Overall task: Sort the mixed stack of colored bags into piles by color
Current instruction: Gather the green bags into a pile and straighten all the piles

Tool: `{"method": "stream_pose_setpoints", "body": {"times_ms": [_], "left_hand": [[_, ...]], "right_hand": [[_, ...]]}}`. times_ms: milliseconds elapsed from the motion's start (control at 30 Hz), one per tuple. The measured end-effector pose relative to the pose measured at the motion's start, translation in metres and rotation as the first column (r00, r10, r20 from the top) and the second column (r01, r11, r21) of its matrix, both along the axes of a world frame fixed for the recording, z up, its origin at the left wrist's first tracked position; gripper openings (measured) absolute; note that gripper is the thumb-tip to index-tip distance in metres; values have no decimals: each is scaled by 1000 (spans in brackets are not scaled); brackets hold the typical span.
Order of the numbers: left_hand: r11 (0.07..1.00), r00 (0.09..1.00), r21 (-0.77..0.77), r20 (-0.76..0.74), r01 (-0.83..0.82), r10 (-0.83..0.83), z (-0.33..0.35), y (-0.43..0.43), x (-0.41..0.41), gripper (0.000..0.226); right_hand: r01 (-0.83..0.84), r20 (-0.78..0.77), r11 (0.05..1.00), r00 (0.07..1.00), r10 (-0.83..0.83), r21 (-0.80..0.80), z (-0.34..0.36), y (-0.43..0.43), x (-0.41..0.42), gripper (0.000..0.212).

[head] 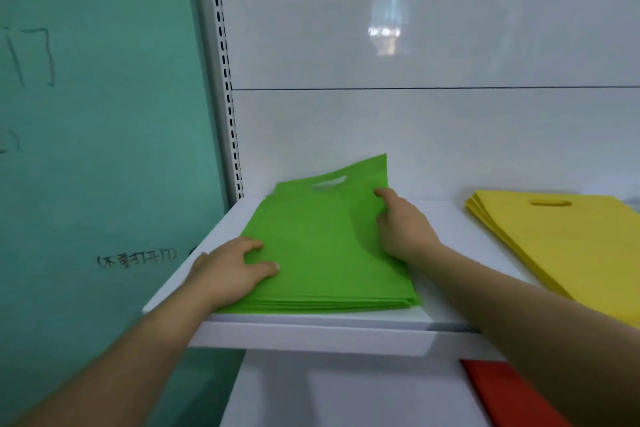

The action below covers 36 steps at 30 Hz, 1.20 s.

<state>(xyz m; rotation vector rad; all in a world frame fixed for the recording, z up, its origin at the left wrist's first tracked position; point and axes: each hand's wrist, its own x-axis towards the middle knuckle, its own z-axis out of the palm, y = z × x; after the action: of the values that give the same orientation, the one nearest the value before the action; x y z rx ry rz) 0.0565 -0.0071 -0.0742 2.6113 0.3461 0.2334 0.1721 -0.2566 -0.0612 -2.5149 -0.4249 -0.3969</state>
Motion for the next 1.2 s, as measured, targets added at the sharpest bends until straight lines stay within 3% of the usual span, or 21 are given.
{"method": "stream_pose_setpoints", "body": {"times_ms": [100,200,333,367,467,600,833,1200], "left_hand": [[1000,1000,12,12,0,0,-1,3,1,70],[1000,1000,-27,14,3,-3,2,4,-2,78],[985,998,-167,50,49,-41,12,6,-7,89],[967,993,-243,109,75,-49,16,5,-8,88],[886,939,-416,339,204,-57,34,-4,-10,57],[844,870,-413,478,342,-119,45,-35,-12,46],[811,812,-335,520,479,-265,50,-147,-25,48],[568,658,-346,514,746,-551,47,-430,-68,52]], "right_hand": [[-83,161,980,985,54,179,5,0,-12,45],[-160,330,944,942,59,288,13,-1,-30,40],[-151,374,895,927,-19,421,29,-10,-55,38],[-138,380,886,924,-45,442,32,-14,-59,38],[-92,390,861,911,-130,501,46,-28,-72,38],[18,371,845,893,-253,534,59,-60,-92,38],[228,280,804,856,-434,549,62,-171,-138,45],[592,201,646,643,-739,483,59,-440,-271,47]]}}
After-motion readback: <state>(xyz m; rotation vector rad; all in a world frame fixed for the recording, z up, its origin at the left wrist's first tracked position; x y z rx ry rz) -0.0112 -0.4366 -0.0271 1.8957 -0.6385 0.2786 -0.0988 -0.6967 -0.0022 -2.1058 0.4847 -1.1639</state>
